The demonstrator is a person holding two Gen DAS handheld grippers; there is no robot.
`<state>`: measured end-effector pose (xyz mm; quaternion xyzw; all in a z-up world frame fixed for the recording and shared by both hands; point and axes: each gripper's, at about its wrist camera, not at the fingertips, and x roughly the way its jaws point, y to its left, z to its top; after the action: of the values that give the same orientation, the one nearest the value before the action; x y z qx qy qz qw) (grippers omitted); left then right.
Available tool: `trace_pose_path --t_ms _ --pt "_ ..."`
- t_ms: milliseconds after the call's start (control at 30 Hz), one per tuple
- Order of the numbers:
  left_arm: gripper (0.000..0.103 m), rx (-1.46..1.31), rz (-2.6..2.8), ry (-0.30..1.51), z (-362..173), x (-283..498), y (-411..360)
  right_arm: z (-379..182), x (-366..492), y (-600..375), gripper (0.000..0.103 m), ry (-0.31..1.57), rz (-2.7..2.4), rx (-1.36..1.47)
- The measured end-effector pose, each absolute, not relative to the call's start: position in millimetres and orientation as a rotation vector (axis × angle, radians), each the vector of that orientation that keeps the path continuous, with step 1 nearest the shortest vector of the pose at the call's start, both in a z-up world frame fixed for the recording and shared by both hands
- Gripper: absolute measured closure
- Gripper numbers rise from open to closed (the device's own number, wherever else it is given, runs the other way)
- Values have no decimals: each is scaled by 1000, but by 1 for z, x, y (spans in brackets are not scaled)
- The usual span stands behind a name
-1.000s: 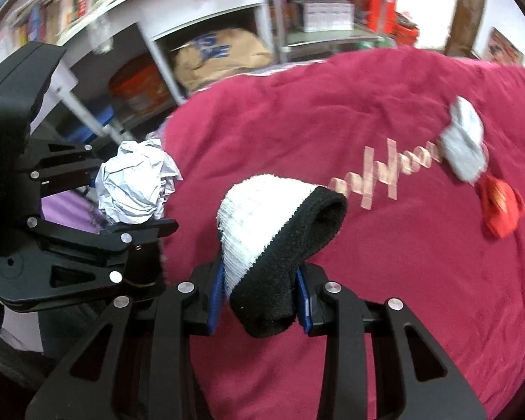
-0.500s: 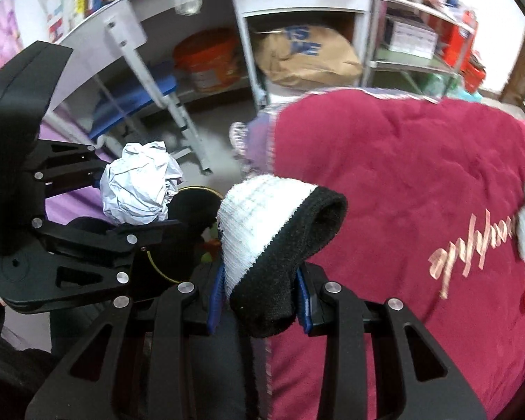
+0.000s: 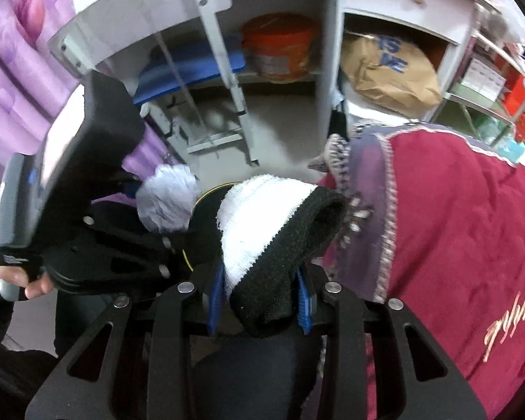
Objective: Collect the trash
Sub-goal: 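Carry the paper ball and white-black sock over the bin and open both tools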
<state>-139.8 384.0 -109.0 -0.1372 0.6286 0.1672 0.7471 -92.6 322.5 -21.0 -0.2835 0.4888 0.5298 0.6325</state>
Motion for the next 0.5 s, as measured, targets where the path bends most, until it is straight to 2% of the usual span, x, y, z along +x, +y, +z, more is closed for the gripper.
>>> trace_pose_path --t_ms 33,333,433,467,500 --pt "19 -298 395 1385 -114 -142 387 -24 -95 327 72 1123 1219 -656" --pt "17 -326 497 1422 -126 -174 416 -53 -121 369 70 1178 1281 -745" --pt "16 -322 537 1417 -124 -185 424 -66 -129 383 66 1206 1294 -777" --pt "16 -314 557 1418 -123 -190 427 -71 -131 388 61 1216 1296 -781" --pt "16 -308 570 1420 -123 -192 428 -75 -132 393 60 1228 1297 -786"
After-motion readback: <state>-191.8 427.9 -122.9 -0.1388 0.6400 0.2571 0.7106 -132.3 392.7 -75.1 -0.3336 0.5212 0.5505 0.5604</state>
